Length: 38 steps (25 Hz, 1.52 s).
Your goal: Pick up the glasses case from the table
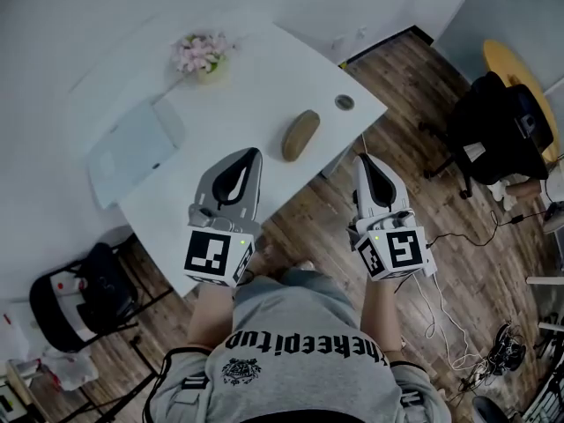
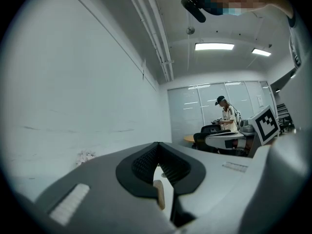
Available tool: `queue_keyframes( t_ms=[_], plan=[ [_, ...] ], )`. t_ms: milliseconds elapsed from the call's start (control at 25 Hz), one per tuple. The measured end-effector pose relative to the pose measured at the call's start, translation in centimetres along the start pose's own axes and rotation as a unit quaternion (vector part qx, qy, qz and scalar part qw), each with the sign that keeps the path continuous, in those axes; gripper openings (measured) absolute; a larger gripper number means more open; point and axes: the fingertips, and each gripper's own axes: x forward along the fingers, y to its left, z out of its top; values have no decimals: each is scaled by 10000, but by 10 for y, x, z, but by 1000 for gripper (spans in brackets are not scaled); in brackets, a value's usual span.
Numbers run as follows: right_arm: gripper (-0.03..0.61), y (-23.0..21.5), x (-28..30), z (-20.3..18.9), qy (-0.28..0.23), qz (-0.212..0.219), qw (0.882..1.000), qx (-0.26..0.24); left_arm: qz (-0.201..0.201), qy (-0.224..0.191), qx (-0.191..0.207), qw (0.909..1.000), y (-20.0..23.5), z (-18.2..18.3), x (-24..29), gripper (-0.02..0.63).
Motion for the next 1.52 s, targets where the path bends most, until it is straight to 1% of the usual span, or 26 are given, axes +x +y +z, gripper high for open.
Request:
queue_keyframes(
  t_ms=[320, 640, 840, 1040, 1200, 1360, 1520],
  plan=[
    [2, -25, -9, -4, 29, -59, 10000, 20, -94, -12, -77, 9999, -21, -6, 25, 18],
    [2, -35, 3, -11, 116, -146, 9998, 99, -173, 148, -133, 9997, -13, -17, 50, 18],
    [2, -47, 19, -13, 196, -256, 9994, 111, -322, 292, -230, 9988, -7, -28, 82, 18],
    [2, -63, 34, -9, 305, -425, 9986, 16, -525, 510, -324, 9968, -2, -42, 116, 18],
    [2, -74, 41, -13, 427, -575, 9974, -15, -706, 750, -348, 9941, -4, -60, 140, 18],
    [2, -83, 46, -22, 574, -712, 9958, 18, -849, 1085, -302, 9900, -5, -84, 160, 18],
    [2, -87, 54, -31, 722, -791, 9942, 61, -1003, 1454, -277, 9839, -5, -112, 174, 19]
  ],
)
